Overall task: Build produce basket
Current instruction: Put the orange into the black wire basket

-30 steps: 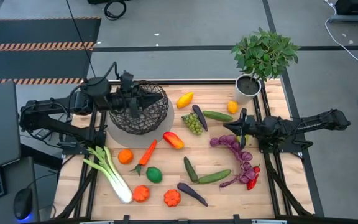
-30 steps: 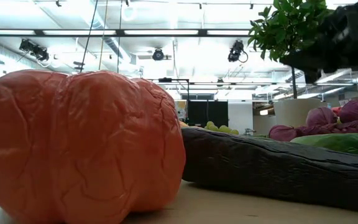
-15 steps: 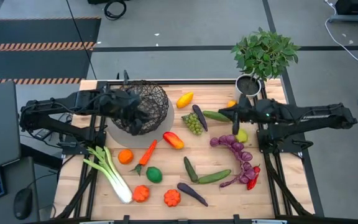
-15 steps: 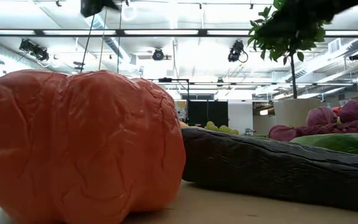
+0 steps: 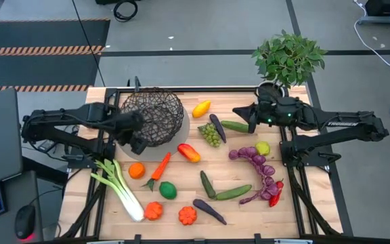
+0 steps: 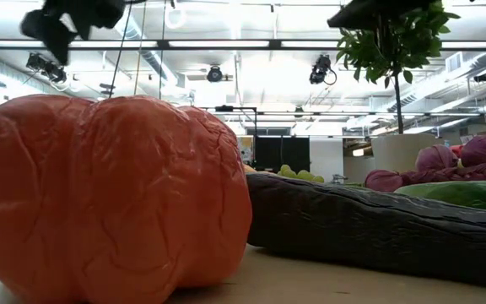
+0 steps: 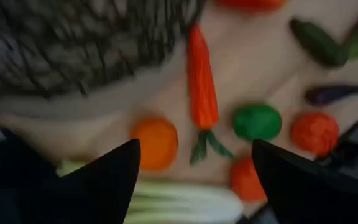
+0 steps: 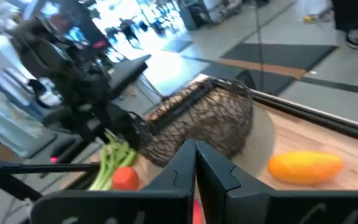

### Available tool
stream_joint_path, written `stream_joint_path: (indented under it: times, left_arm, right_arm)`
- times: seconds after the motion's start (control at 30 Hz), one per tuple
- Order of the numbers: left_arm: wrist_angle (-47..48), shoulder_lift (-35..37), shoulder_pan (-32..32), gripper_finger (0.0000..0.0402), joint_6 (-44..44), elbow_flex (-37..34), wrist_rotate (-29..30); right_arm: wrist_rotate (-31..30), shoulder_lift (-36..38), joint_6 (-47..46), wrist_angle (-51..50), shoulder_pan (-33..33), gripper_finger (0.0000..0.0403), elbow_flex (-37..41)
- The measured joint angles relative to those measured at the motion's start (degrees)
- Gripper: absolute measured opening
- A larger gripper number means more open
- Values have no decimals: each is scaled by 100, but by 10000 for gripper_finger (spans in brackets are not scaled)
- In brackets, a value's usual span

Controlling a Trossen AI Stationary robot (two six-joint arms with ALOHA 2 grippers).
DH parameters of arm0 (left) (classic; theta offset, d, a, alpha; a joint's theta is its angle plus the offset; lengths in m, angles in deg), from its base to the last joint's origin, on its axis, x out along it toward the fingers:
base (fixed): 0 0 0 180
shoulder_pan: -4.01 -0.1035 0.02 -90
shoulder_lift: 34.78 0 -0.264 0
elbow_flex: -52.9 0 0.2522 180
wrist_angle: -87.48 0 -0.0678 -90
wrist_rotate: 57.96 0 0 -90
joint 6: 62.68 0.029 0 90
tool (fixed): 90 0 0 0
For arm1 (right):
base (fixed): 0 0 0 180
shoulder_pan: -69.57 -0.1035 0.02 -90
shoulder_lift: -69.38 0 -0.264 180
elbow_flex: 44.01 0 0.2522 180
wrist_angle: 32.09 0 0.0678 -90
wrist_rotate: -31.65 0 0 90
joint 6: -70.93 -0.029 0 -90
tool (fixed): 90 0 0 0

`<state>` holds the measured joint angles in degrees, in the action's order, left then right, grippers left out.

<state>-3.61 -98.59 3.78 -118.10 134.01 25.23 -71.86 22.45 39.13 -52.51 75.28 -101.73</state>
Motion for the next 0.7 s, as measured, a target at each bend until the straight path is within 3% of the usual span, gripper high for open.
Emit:
stream_joint_path:
  times: [0.17,0.3,0.43,0.57,0.7]
  left_arm:
    - [-3,4,406,316,-683,-447,-137]
    - [-123,2,710,316,-1179,-936,-630]
    - [-804,-1,903,316,-1666,-1314,-700]
    - [-1090,-126,1012,316,-1737,-1486,-695]
    - [-864,-403,1168,316,-1403,-1622,-680]
  right_arm:
    - [147,7,386,40,13,18,0]
    - [144,4,137,-319,165,18,0]
    - [645,-43,298,-862,479,25,0]
    - [1498,-245,204,-1168,786,67,0]
    - [1699,-440,27,-1284,896,138,0]
